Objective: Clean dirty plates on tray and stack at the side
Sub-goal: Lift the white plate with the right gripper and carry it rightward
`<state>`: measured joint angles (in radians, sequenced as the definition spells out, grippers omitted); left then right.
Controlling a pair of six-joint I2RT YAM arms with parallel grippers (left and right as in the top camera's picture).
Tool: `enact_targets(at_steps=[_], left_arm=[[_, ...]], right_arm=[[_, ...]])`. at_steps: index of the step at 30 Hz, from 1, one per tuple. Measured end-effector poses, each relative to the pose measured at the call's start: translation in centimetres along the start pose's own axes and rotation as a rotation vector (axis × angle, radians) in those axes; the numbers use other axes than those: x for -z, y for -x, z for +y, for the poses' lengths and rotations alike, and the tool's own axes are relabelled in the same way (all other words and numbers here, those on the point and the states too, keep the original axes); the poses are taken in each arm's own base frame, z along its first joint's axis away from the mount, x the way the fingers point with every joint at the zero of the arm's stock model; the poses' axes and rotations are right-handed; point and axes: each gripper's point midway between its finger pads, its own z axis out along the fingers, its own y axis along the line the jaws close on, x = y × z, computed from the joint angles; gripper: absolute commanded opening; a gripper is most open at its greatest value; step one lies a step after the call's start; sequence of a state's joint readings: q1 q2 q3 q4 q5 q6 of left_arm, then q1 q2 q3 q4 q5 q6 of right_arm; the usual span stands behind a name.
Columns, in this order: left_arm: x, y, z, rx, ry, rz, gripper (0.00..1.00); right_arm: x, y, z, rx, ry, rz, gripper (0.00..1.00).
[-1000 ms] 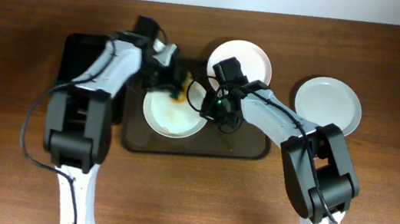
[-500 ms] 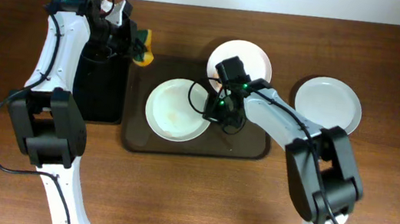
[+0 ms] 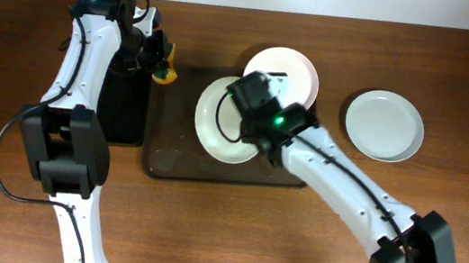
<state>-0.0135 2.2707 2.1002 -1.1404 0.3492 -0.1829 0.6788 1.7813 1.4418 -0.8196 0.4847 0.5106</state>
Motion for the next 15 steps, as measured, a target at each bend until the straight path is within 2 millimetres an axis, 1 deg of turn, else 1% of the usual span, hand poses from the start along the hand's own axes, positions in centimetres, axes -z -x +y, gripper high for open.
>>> enact_targets(at_steps=[2, 6, 7, 11, 15], left_arm=[[-0.1, -0.1, -0.1, -0.006, 0.009, 0.001, 0.0], [-0.2, 0.0, 0.1, -0.01, 0.031, -0.002, 0.0], [-0.2, 0.0, 0.1, -0.01, 0.035, -0.003, 0.0], [-0.1, 0.0, 0.3, -0.01, 0.046, -0.005, 0.01], [-0.1, 0.0, 0.4, -0.01, 0.048, -0.006, 0.01]], right_arm=[[1.1, 0.5, -0.1, 0.051, -0.095, -0.08, 0.04], [4.4, 1.5, 0.6, 0.144, -0.257, -0.264, 0.04], [5.5, 1.8, 0.8, 0.165, -0.302, -0.318, 0.04], [8.6, 2.5, 1.0, 0.2, -0.423, -0.464, 0.04], [10.3, 3.2, 0.6, 0.2, -0.502, -0.541, 0.04]])
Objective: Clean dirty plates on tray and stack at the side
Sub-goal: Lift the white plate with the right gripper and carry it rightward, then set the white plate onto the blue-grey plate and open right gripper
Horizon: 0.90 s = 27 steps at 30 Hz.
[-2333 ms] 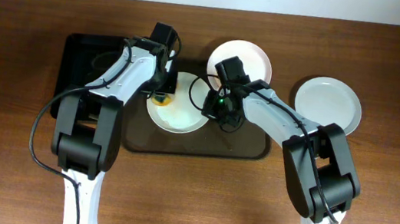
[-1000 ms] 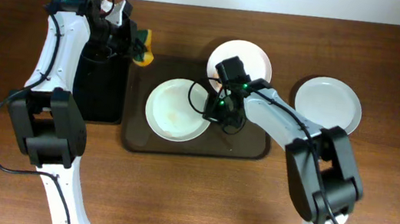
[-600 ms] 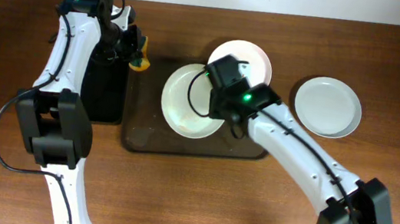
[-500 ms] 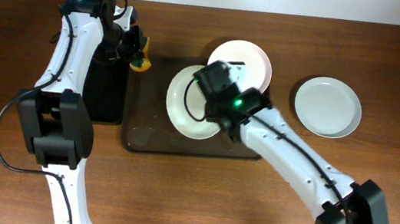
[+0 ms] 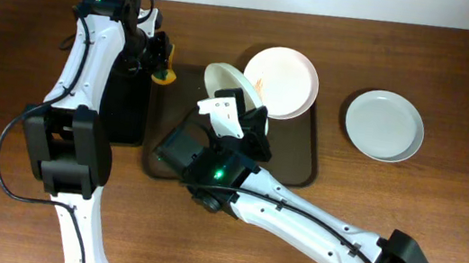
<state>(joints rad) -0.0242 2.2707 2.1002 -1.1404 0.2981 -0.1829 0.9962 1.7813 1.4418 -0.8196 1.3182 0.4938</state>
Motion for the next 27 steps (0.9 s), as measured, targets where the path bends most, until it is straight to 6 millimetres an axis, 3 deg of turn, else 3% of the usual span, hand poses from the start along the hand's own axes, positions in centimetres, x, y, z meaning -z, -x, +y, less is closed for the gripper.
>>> enact_targets(at_steps=[5, 10, 14, 17, 21, 23, 27], left_arm=[[0.0, 0.0, 0.0, 0.0, 0.0, 0.0, 0.0], [0.0, 0.0, 0.0, 0.0, 0.0, 0.0, 0.01], [0.0, 0.0, 0.0, 0.0, 0.0, 0.0, 0.0], [0.0, 0.0, 0.0, 0.0, 0.0, 0.0, 0.01], [0.0, 0.0, 0.0, 0.0, 0.0, 0.0, 0.01], [0.0, 0.0, 0.0, 0.0, 0.0, 0.0, 0.01], [0.0, 0.0, 0.0, 0.0, 0.0, 0.0, 0.0]], right_arm=[[0.1, 1.0, -1.8, -0.005, -0.108, -0.059, 0.04], [0.2, 1.4, -2.4, -0.012, -0.141, -0.079, 0.04], [0.2, 1.1, -1.9, -0.012, -0.111, -0.063, 0.04], [-0.4, 0.2, -0.4, -0.019, -0.019, -0.002, 0.04], [-2.6, -1.7, 0.8, -0.09, 0.13, 0.149, 0.04], [-4.2, -2.3, -0.1, -0.173, 0.211, 0.242, 0.04], [-7.7, -3.4, -4.1, -0.374, 0.316, 0.405, 0.04]])
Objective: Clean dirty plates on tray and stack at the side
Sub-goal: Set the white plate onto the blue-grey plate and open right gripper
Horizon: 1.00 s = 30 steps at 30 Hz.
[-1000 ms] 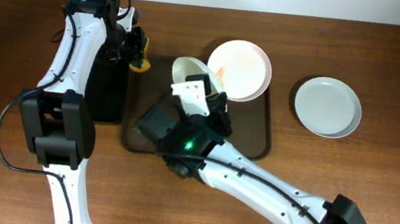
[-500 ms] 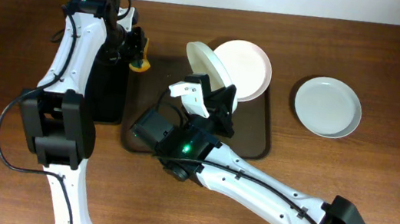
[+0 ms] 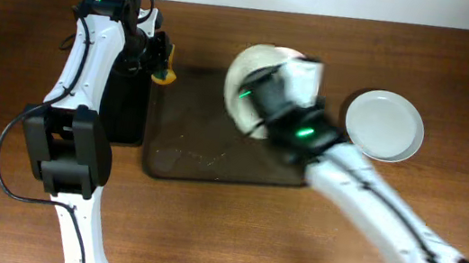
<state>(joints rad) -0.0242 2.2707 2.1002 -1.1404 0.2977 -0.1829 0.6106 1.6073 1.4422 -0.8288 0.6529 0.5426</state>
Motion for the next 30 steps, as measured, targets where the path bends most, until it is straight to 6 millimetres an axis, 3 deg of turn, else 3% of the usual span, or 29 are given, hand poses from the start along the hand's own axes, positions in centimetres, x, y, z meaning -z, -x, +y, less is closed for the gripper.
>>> enact_targets(at_steps=[4, 6, 10, 13, 14, 21, 28, 30], left_arm=[[0.0, 0.0, -0.1, -0.002, 0.0, 0.001, 0.0], [-0.1, -0.1, -0.2, -0.003, 0.0, 0.002, 0.01], [-0.1, -0.1, -0.4, -0.01, 0.002, 0.003, 0.01], [-0.2, -0.2, -0.6, -0.014, 0.001, 0.004, 0.0], [-0.2, -0.2, -0.6, -0.014, 0.001, 0.004, 0.01], [-0.2, -0.1, -0.3, -0.014, 0.019, 0.001, 0.0], [-0.2, -0.2, -0.4, -0.016, 0.022, 0.001, 0.0], [-0.2, -0.2, -0.4, -0.017, 0.022, 0.001, 0.0]], right_arm=[[-2.8, 0.2, -5.3, -0.189, 0.078, 0.162, 0.04], [-4.8, -0.1, -8.9, -0.318, 0.106, 0.248, 0.04], [-6.9, -0.5, -15.1, -0.505, 0.096, 0.311, 0.04], [-8.5, -1.9, -20.6, -0.637, 0.026, 0.357, 0.04], [-9.7, -3.4, -23.4, -0.703, -0.021, 0.398, 0.04], [-13.7, -7.8, -27.4, -0.804, -0.1, 0.523, 0.04], [-16.6, -11.1, -26.6, -0.798, -0.115, 0.635, 0.05], [-17.1, -11.7, -26.3, -0.794, -0.116, 0.656, 0.19]])
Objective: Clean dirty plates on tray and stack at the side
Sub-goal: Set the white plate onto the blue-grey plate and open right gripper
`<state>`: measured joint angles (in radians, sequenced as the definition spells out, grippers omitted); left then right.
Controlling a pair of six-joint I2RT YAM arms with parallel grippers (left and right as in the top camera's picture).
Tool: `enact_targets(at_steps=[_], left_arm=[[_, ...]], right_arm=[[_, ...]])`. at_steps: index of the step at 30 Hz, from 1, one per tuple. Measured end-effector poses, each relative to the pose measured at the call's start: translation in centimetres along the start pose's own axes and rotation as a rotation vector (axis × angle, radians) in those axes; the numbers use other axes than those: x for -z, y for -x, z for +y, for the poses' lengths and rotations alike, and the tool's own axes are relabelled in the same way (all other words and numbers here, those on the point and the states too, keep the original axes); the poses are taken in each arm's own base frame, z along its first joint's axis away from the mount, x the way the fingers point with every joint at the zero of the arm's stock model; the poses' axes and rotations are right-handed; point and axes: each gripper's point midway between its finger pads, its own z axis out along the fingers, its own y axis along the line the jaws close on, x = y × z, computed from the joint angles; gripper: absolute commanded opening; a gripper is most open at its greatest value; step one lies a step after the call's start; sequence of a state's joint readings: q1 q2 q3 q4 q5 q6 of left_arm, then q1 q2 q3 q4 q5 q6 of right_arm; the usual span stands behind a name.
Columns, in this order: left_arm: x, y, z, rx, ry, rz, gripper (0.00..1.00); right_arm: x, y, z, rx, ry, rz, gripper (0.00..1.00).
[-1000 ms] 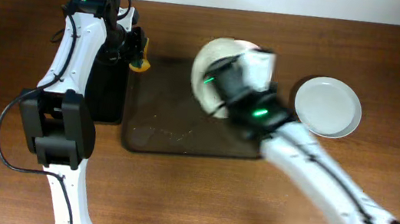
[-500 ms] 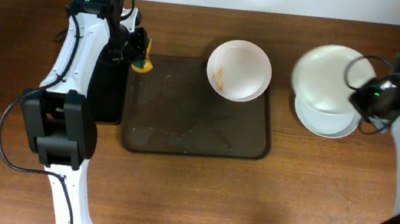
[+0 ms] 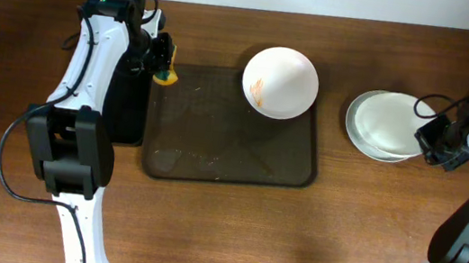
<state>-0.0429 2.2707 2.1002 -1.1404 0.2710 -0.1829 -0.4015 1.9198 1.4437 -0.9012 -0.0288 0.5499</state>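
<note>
A dark tray [image 3: 217, 129] lies mid-table. A white plate smeared with orange [image 3: 280, 81] rests on its far right corner. To the right of the tray, a clean white plate [image 3: 388, 120] lies slightly off-centre on a grey plate [image 3: 362, 139]. My right gripper [image 3: 427, 137] sits at that plate's right rim; how its jaws stand is hidden. My left gripper [image 3: 163, 66] hovers at the tray's far left corner, shut on a yellow sponge [image 3: 166, 74].
A black box [image 3: 125, 103] stands along the tray's left side, under my left arm. Crumbs and smears dot the tray's near part. Bare wooden table runs along the near edge and between the tray and the plate stack.
My right arm has swung from over the tray's far right to the right side of the table. The white plate it carried now lies on the grey plate. The left arm has not moved.
My right gripper first held a white plate over the tray's middle, then tilted near the sponge at the far left. Later it was over the tray's far right, above the smeared plate. Now the plate rests on the grey plate. My left gripper kept the sponge throughout.
</note>
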Motion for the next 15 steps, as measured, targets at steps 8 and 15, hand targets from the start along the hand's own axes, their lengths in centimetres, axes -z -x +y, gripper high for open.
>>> enact_targets(at_steps=[8, 15], left_arm=[[0.0, 0.0, -0.1, -0.002, -0.001, 0.001, 0.01], [0.0, 0.0, -0.1, -0.003, 0.0, 0.001, 0.01]], right_arm=[[-0.1, -1.9, 4.3, 0.196, 0.127, 0.04, 0.71], [3.5, -3.9, 11.5, 0.401, 0.231, 0.01, 0.7]])
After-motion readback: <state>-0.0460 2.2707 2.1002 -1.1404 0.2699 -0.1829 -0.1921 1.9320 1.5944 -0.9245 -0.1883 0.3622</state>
